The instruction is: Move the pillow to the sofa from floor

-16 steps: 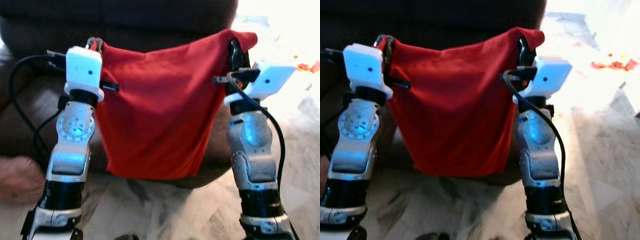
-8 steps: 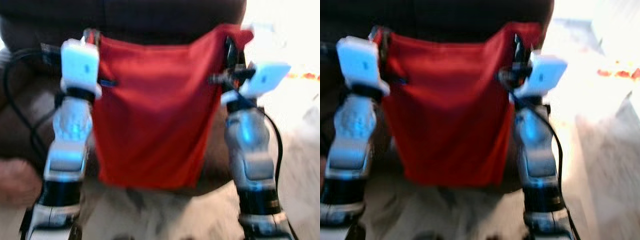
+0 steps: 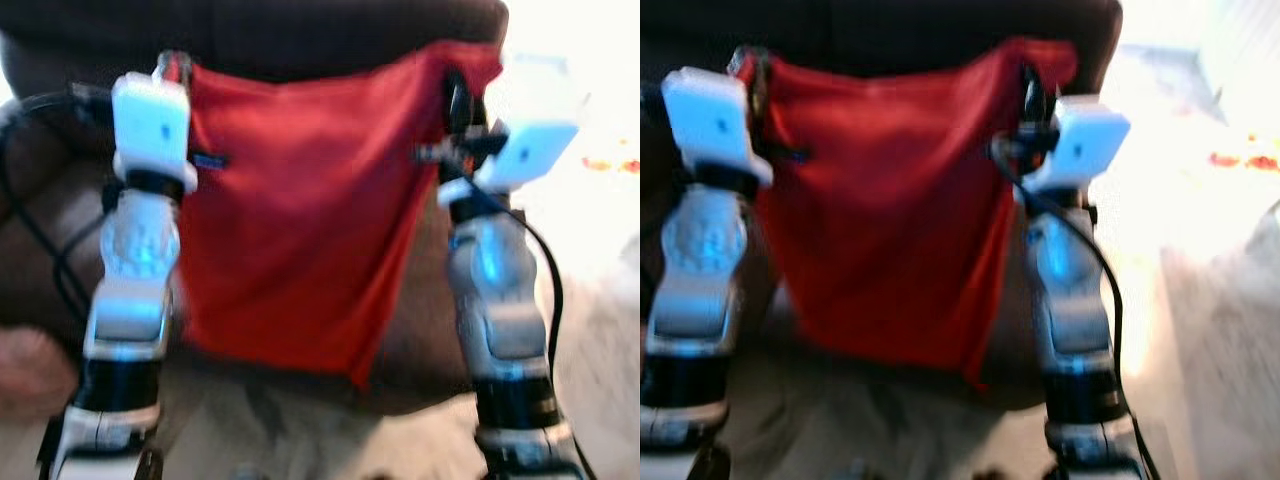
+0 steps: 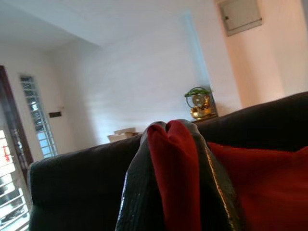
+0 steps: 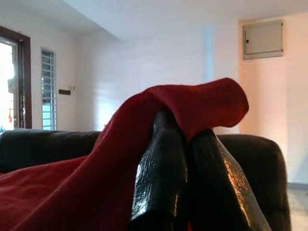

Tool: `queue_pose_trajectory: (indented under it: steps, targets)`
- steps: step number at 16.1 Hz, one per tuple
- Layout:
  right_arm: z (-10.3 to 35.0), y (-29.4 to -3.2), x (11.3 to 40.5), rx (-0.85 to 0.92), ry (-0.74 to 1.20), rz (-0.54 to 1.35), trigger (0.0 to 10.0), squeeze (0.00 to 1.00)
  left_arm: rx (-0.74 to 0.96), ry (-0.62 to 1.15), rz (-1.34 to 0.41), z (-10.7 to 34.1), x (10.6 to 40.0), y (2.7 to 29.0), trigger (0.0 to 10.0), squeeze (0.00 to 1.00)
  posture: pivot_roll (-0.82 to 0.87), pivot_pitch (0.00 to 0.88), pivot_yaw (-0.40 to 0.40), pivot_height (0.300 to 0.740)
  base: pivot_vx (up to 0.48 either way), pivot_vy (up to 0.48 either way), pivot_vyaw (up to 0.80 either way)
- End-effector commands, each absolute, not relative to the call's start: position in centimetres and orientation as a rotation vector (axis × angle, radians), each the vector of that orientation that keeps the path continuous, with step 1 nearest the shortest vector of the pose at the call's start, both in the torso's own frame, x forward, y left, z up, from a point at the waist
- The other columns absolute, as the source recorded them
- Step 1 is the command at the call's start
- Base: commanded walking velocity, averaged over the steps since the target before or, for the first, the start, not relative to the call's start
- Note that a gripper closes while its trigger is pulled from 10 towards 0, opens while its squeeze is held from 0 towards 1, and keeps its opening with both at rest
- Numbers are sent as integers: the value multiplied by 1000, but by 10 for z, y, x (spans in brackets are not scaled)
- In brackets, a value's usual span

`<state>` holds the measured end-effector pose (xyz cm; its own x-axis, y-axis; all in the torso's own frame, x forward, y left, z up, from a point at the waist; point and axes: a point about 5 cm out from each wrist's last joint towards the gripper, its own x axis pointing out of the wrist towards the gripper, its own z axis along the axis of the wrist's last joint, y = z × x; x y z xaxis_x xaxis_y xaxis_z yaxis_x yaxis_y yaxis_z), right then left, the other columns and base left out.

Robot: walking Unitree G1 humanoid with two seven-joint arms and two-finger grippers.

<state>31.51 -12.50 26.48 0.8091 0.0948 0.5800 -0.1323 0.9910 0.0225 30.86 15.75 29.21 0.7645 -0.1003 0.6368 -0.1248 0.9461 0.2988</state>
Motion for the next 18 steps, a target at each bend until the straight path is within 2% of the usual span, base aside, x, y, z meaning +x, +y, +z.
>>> queue_pose_trajectory:
  steps: [1, 14, 18]
  targets:
    - [285, -134, 306, 60, -725, 92, 10000, 0, 340, -795, -24, 308, 302, 145, 10000, 0, 105, 53, -53, 740, 319, 0, 0]
    - [283, -133, 308, 58, -708, 96, 10000, 0, 341, -761, -36, 302, 304, 145, 10000, 0, 105, 57, -56, 740, 320, 0, 0]
    - [271, -134, 313, 59, -654, 82, 10000, 0, 299, -579, -52, 277, 320, 149, 10000, 0, 108, 58, -56, 740, 67, 0, 0]
